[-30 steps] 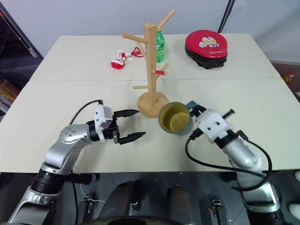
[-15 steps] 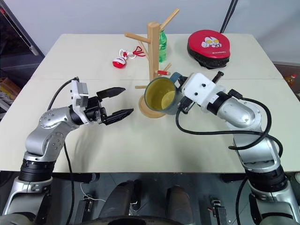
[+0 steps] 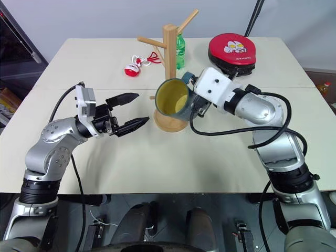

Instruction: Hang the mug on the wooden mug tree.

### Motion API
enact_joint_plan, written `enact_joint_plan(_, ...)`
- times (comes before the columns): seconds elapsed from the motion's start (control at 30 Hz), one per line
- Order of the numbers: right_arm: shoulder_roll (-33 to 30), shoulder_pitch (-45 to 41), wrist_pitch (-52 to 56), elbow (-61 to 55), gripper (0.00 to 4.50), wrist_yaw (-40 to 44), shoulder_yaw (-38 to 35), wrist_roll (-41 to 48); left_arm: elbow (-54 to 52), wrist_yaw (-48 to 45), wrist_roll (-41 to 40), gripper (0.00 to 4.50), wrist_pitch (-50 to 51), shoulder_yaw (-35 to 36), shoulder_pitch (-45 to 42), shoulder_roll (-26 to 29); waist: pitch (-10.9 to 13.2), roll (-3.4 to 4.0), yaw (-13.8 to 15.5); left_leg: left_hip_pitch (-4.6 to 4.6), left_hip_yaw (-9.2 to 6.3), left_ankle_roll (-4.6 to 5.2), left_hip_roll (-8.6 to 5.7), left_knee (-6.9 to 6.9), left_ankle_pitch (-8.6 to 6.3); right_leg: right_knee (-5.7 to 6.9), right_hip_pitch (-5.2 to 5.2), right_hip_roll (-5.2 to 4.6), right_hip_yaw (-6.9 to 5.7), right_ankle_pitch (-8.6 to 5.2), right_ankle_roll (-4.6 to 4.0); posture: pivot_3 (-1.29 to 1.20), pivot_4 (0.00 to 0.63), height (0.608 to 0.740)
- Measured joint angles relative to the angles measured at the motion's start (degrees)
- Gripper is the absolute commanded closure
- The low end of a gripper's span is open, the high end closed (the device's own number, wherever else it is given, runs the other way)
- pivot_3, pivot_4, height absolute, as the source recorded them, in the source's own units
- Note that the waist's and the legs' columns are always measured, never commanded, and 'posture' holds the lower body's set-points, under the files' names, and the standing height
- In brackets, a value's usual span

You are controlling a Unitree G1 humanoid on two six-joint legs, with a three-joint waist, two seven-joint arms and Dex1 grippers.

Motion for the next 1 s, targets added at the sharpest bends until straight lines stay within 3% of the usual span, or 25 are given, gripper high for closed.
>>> enact_joint_plan(0.3, 0.41, -2.34, 1.21, 2.61, 4.48, 1.36, 3.01, -1.56, -1.14, 0.74, -0.02, 0.00, -0.01, -0.01, 0.06, -0.16, 0.00, 0.00, 0.01, 0.00, 0.00, 0.00, 0.00, 0.00, 0.00, 0.00, 0.00, 0.00, 0.00, 0.00, 0.00, 0.00, 0.150, 0.740)
enact_joint_plan(0.4, 0.46, -2.56, 1.19, 2.98, 3.45, 1.38, 3.14, -1.86, -1.14, 0.77, -0.01, 0.00, -0.02, -0.02, 0.06, -0.39, 0.00, 0.00, 0.01, 0.00, 0.00, 0.00, 0.00, 0.00, 0.00, 0.00, 0.00, 0.00, 0.00, 0.00, 0.00, 0.00, 0.150, 0.740)
enact_joint_plan(0.53, 0.83, -2.92, 1.12, 3.35, 1.50, 1.18, 3.12, -2.15, -1.14, 0.83, -0.01, 0.00, -0.03, -0.03, 0.04, -0.73, 0.00, 0.00, -0.06, 0.00, 0.00, 0.00, 0.00, 0.00, 0.00, 0.00, -0.01, 0.00, 0.00, 0.00, 0.01, 0.00, 0.150, 0.740)
enact_joint_plan(0.7, -0.55, -2.11, 1.51, 1.35, 1.50, 1.34, 1.01, -2.15, -1.07, 0.90, 0.04, 0.00, -0.10, -0.10, -0.08, -0.84, 0.00, 0.00, 0.04, -0.01, 0.00, 0.00, 0.00, 0.00, 0.00, -0.01, -0.01, -0.01, 0.00, 0.00, 0.01, 0.00, 0.150, 0.740)
enact_joint_plan(0.87, -0.74, 7.22, 4.97, -5.89, 1.50, 1.47, -11.57, 3.83, 0.41, 3.22, 0.74, 0.00, -0.09, 0.24, -0.01, -1.13, 0.01, -0.04, 0.45, 0.00, -0.02, 0.01, -0.02, -0.01, -0.01, -0.12, 0.12, -0.07, -0.05, 0.03, 0.05, 0.00, 0.150, 0.740)
enact_joint_plan(1.0, 5.97, 19.03, 6.97, -8.04, 1.50, -0.58, -24.39, 11.09, 4.06, 7.35, 2.75, 0.00, -0.57, 1.76, 1.73, -2.07, 0.00, -0.05, 0.25, 0.07, -0.01, 0.01, 0.00, -0.02, -0.01, -0.09, 0.15, -0.10, -0.05, 0.04, 0.07, 0.00, 0.150, 0.740)
